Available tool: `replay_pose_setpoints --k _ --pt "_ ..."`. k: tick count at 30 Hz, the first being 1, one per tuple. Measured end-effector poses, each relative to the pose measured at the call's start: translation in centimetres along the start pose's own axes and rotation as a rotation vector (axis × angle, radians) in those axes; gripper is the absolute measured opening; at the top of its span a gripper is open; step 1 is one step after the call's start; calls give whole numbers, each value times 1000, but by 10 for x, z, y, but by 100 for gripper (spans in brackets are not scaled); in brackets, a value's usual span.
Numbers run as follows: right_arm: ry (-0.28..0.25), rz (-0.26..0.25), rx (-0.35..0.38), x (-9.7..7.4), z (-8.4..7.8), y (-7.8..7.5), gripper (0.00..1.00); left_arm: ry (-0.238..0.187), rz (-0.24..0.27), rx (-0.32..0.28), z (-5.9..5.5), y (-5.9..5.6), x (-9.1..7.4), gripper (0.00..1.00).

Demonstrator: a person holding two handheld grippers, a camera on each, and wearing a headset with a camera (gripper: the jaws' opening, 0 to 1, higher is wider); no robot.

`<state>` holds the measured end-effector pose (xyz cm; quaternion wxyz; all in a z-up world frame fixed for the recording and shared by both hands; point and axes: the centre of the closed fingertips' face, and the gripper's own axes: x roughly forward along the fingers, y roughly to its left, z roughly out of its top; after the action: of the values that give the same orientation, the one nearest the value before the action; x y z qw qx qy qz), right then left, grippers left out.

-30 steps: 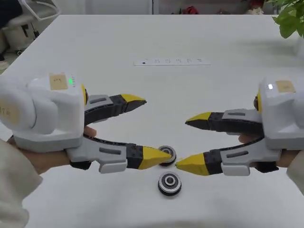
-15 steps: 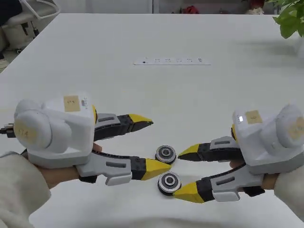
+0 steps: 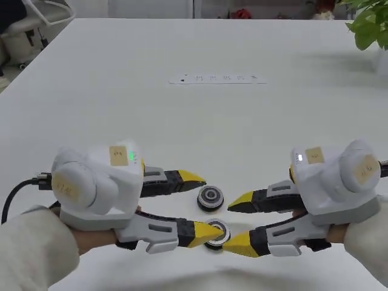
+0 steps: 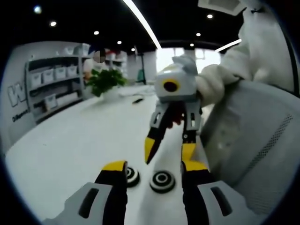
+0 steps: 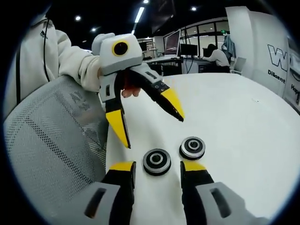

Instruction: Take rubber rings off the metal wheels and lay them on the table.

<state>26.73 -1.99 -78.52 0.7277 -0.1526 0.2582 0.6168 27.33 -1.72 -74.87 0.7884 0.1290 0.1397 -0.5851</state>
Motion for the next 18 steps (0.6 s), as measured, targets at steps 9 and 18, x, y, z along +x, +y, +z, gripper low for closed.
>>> replay_pose_setpoints --k 9,18 --pt "28 9 5 5 -8 3 31 34 -10 -14 -13 -4 6 38" --pt "52 5 2 8 -15 3 27 43 0 -48 -21 -2 7 32"
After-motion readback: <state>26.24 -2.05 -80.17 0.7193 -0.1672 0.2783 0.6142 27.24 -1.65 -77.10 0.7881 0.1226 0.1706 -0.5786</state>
